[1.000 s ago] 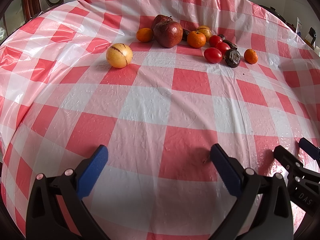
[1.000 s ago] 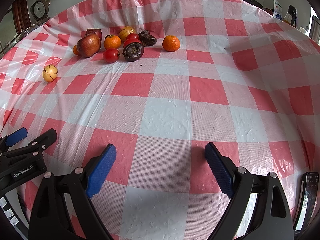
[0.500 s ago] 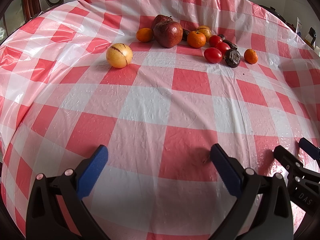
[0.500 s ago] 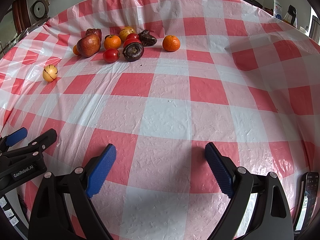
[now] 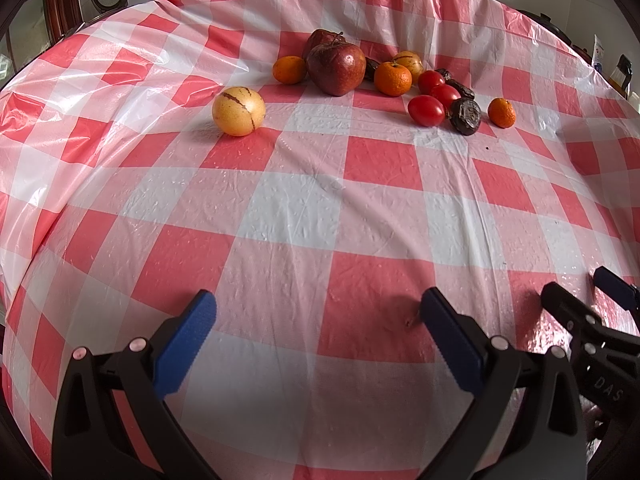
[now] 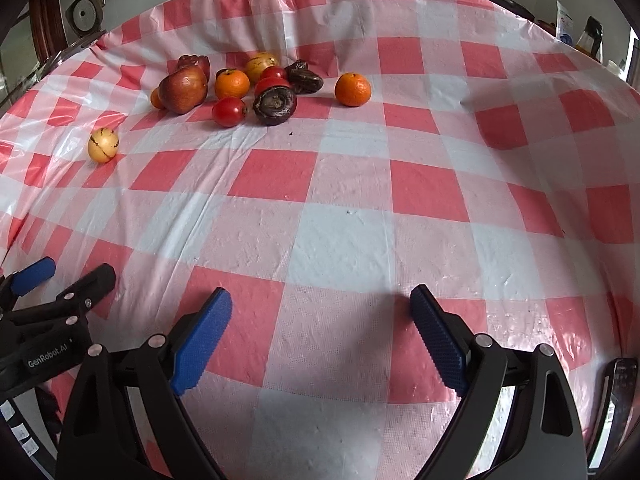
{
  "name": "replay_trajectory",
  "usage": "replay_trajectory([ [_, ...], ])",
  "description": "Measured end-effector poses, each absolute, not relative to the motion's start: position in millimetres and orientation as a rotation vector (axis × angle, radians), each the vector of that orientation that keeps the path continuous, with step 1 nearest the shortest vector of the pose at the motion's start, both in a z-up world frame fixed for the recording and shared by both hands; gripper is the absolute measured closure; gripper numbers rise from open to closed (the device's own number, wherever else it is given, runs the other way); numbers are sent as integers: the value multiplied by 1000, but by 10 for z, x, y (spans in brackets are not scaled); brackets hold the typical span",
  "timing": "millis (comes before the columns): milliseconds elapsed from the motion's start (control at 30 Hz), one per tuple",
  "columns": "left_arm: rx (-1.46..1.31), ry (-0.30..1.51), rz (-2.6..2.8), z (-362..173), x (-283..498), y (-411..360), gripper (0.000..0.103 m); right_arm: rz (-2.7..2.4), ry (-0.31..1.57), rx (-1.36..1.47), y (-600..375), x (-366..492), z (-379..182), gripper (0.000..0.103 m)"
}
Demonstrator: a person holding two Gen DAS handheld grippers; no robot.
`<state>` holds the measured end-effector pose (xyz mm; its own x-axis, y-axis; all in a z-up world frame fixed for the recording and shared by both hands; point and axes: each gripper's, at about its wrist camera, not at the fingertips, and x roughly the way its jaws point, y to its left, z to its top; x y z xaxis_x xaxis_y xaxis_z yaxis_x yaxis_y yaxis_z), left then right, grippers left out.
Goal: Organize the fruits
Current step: 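Grasp the yellow striped fruit with the left tool while the right tool grasps a dark mangosteen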
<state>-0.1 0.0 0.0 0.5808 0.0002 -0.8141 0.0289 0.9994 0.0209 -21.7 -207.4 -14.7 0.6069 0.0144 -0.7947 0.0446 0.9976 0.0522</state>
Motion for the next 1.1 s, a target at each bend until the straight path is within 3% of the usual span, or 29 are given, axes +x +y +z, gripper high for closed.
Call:
replay_trajectory([
  [400,27,960,-3,3,19,-6,1,-18,919,67,-2071,-213,-150,15],
  [733,7,1014,-77,40,508,138,1,-15,922,59,-2116,-253,-135,15],
  [1100,6,1004,-74,33,715,176,1,-3,897,-3,-2026,574,-81,17],
])
